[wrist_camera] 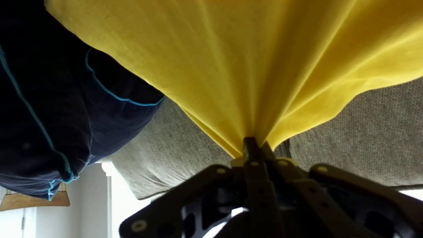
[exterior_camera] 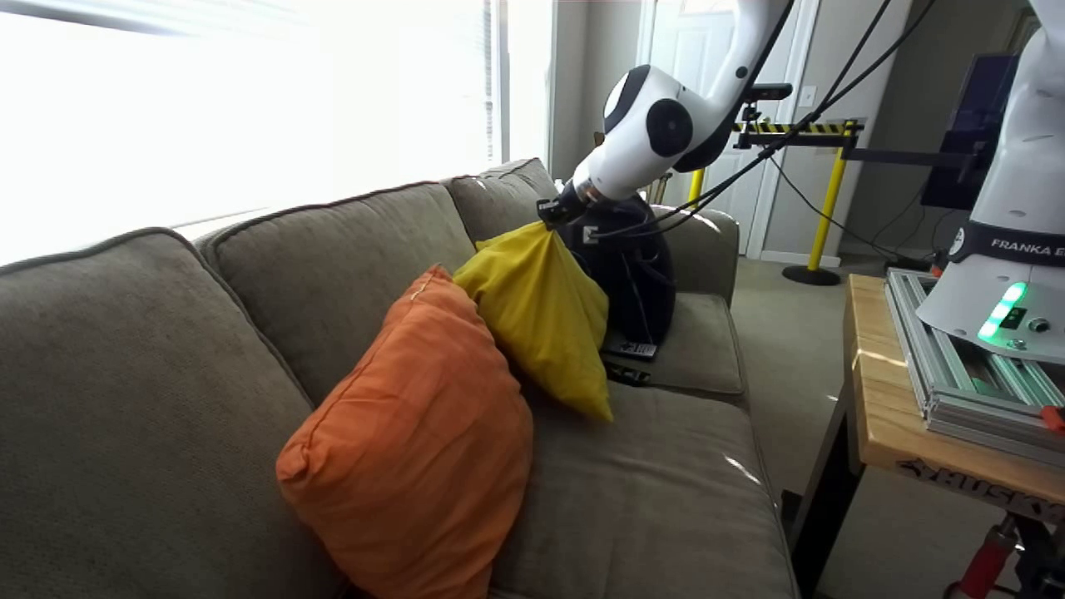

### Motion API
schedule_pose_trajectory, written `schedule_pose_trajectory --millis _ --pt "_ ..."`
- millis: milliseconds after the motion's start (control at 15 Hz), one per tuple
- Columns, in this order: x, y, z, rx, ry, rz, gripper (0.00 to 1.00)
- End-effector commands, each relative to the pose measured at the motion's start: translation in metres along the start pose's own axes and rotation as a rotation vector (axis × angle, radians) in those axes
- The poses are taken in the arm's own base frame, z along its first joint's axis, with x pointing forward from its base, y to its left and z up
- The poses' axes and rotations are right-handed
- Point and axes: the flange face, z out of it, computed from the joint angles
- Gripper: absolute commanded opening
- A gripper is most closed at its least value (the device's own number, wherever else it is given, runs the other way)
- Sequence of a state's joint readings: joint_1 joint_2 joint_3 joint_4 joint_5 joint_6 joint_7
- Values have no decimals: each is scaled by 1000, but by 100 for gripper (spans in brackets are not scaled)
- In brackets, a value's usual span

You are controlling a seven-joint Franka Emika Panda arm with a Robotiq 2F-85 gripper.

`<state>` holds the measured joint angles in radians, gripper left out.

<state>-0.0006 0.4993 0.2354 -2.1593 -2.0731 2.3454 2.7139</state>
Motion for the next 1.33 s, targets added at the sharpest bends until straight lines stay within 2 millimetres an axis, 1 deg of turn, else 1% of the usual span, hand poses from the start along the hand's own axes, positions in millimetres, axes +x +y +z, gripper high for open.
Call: schedule_pose_trajectory --millis 0,200,267,333,467,933,1000,1067,1133,1200,1267 --pt "7 -8 -1 -22 36 54 0" --pt "4 -4 2 -47 38 46 0" --pt "4 -4 2 -51 44 45 26" --pt "4 -3 3 -56 45 42 28" --pt "6 -3 4 -61 64 41 40" --pt "14 -6 1 -67 76 54 90" --pt "19 -8 -7 -91 -22 47 96" --pt "28 -9 -22 -62 -97 36 100" --pt "39 -10 -36 -34 -147 21 100" --pt "57 -11 -52 -9 -203 10 100" --pt "64 -7 -61 9 -255 -2 100"
